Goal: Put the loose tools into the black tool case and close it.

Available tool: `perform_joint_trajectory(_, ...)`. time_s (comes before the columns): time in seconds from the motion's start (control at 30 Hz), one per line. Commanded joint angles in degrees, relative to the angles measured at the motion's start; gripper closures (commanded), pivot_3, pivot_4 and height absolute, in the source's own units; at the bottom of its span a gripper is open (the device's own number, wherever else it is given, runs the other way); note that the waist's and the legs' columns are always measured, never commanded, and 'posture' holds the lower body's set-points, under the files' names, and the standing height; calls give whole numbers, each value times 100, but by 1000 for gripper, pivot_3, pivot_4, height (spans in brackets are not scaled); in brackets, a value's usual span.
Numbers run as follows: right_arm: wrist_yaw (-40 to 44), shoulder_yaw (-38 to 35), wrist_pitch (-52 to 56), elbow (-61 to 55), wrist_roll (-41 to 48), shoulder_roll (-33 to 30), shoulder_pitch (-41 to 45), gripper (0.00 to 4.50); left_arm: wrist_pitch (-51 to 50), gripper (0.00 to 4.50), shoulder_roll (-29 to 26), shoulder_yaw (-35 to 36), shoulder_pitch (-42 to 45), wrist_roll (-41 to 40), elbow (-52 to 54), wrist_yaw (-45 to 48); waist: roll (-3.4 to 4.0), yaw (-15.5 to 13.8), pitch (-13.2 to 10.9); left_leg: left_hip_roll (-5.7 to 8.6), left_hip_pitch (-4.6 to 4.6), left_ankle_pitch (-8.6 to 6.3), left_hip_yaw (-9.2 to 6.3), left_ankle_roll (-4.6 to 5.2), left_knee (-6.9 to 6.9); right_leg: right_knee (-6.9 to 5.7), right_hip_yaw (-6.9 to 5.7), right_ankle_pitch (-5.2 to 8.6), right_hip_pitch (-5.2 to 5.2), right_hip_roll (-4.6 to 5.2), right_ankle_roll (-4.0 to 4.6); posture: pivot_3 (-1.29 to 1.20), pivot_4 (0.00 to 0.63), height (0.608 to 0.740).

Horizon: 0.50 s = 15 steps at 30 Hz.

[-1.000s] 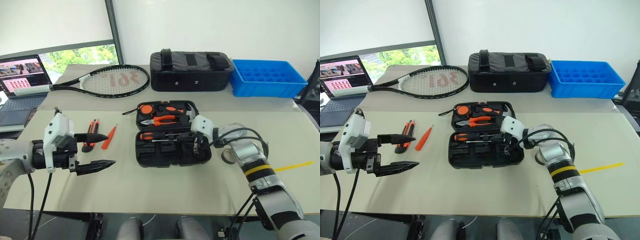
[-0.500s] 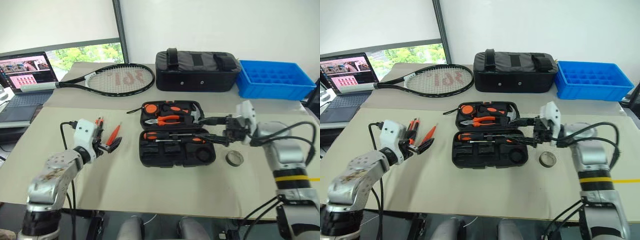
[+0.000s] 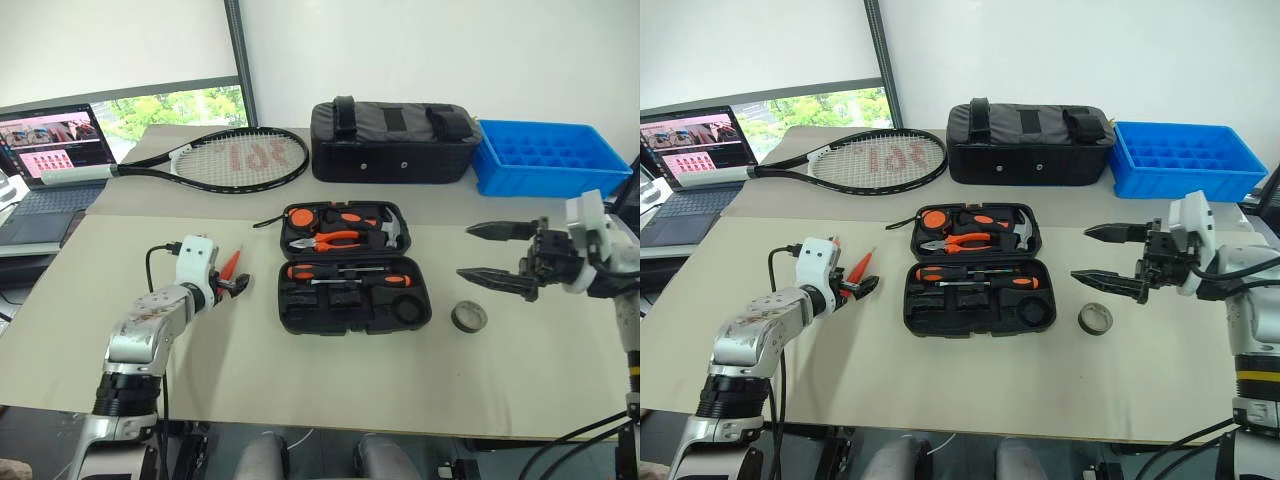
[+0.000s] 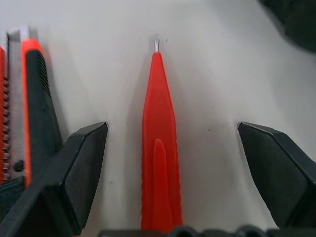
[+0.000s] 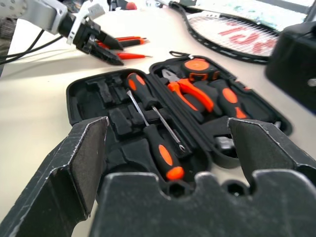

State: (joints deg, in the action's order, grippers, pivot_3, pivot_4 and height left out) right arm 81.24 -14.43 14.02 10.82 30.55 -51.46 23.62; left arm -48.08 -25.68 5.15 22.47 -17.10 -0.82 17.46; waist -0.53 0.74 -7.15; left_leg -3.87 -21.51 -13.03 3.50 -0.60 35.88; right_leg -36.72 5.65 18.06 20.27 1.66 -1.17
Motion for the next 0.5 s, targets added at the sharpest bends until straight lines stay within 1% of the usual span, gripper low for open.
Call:
perform_joint_trajectory(0.03,40,-280,-68,-170,160,-130,-55,0,-165,707,-8,0,119,10,-28,55,1,14,1,0,0,0,0,0,0,0,1,0,0,-1,0,0,150,708)
perform_joint_trajectory(0.1,52,-314,-55,-237,187,-135,-120,0,-196,1498,-27,-43,145,51,-35,77,2,10,1,0,1,1,0,-2,0,-1,2,0,0,-1,0,0,150,708)
perform_joint_trajectory(0.23,86,-311,-186,-298,99,-143,-285,0,-254,2918,-1,-28,185,85,-49,27,3,-1,1,2,0,3,0,-6,0,0,1,0,-1,0,-2,0,150,708)
perform_joint_trajectory(0.27,142,-319,-183,-317,130,-145,-341,0,-270,3350,9,-20,187,101,-39,5,3,-2,1,2,-1,3,0,-6,1,1,1,0,-1,1,-2,0,150,708)
perform_joint_trajectory(0.3,172,-358,-204,-326,186,-113,-376,0,-271,3597,8,-22,188,122,-29,-8,2,-2,1,2,-1,4,0,-6,0,1,1,0,-1,1,-2,0,150,708)
perform_joint_trajectory(0.33,244,-446,-196,-334,340,-45,-397,0,-263,4027,4,-27,187,139,-19,-14,2,-2,1,2,-1,3,0,-6,0,2,1,0,-1,1,-2,0,150,708)
perform_joint_trajectory(0.43,443,-630,-96,-311,726,71,-400,0,-104,4053,-46,-54,196,204,33,49,3,-4,0,2,-1,4,0,-6,0,3,0,0,-2,0,-3,0,150,708)
perform_joint_trajectory(0.5,458,-679,-127,-253,792,73,-391,0,267,4053,-110,-58,217,202,168,259,2,-3,-1,2,-1,4,-1,-7,0,2,0,0,-3,0,-3,0,150,708)
